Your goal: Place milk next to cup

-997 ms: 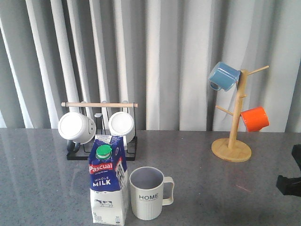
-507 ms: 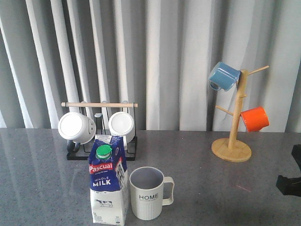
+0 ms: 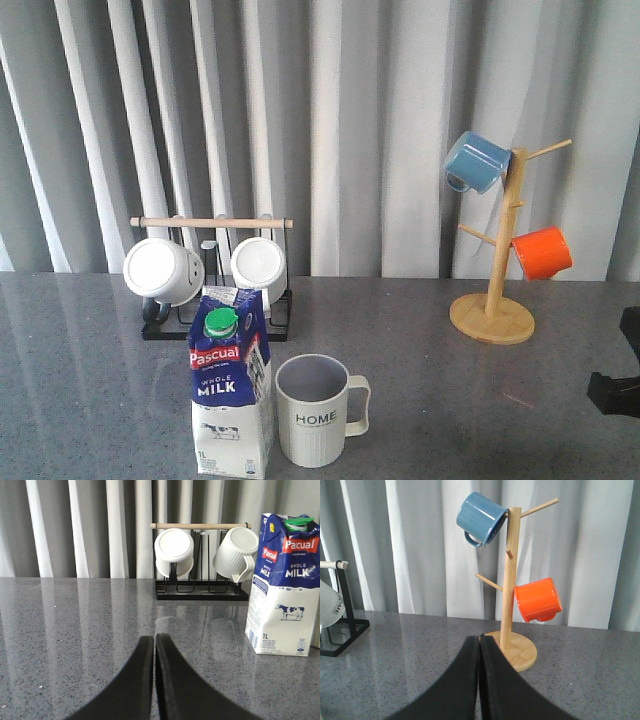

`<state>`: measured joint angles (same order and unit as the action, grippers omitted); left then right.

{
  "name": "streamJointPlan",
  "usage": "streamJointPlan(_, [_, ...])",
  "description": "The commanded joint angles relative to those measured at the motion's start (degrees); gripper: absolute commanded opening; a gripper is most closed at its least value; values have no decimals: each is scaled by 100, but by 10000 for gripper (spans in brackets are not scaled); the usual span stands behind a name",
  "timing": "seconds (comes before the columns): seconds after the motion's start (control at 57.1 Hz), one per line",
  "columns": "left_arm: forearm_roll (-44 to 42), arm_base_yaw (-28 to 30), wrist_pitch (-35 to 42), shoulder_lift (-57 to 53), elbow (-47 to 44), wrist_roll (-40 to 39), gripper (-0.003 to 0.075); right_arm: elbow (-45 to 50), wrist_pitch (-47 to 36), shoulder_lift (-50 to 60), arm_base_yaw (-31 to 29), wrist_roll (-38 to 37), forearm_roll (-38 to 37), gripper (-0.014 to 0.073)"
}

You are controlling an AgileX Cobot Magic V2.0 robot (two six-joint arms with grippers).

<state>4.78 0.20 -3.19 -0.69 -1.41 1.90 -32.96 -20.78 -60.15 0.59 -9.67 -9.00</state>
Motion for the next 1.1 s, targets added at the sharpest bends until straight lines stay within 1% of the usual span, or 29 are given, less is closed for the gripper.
streamJointPlan(0.0, [57, -37, 376, -68, 119, -88, -6, -150, -389, 102, -22, -11, -24, -8])
streamJointPlan(0.822, [57, -37, 319, -69, 131, -107, -6, -111, -372, 137, -22, 33, -68, -8])
streamJointPlan(0.875, [57, -37, 319, -69, 131, -107, -6, -46, -208, 363, -28, 170, -68, -8])
streamJointPlan(0.945, [57, -37, 319, -69, 131, -107, -6, 88, 262, 851, -22, 368, -68, -8])
streamJointPlan(1.015, [57, -37, 319, -69, 131, -107, -6, 338, 606, 1430, -22, 329, -68, -8])
streamJointPlan(1.085, [57, -37, 319, -69, 131, -107, -6, 740, 773, 2090, -22, 283, 114, -8])
